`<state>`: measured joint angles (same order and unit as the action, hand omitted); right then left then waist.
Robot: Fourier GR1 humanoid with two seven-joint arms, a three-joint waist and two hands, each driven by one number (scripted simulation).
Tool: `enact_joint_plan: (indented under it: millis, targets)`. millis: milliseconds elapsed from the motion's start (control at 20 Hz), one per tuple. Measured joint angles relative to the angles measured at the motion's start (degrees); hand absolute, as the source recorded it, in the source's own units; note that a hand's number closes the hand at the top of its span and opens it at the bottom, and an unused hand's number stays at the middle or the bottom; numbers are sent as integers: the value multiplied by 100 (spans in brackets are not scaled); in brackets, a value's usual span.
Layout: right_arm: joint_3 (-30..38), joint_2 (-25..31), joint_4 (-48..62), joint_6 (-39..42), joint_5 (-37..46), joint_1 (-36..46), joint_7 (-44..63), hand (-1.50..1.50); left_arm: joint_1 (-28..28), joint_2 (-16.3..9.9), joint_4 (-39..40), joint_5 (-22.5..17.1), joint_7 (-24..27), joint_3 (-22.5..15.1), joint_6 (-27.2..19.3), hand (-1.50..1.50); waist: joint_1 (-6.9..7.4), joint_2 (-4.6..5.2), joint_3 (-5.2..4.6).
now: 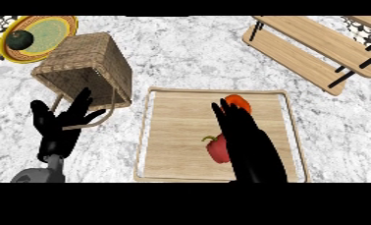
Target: Pick the bell pepper from the tray and place it in the tiered shelf
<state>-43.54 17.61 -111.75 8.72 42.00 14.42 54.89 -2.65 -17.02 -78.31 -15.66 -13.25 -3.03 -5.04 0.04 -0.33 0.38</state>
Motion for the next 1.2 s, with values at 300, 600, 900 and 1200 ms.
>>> enact_joint_plan:
  millis: [300, 600, 900, 1200]
  targets:
    - [92, -282, 593, -88, 501, -67, -233, -150, 29, 65, -40, 90, -24, 61, 81, 0, 6, 2, -2]
    - [204, -458, 831, -199, 880, -216, -588, -150, -43, 107, 51, 152, -53, 200, 186, 0, 3, -2, 4]
    - [546, -648, 1479, -538, 976, -199, -1322, -150, -25, 211, -20, 283, -90, 258, 148, 0, 11, 1, 8]
    - [524, -871, 1886, -311, 1060, -51, -1707, 150, 29, 252, -157, 362, -248, 268, 165, 0, 23, -26, -28]
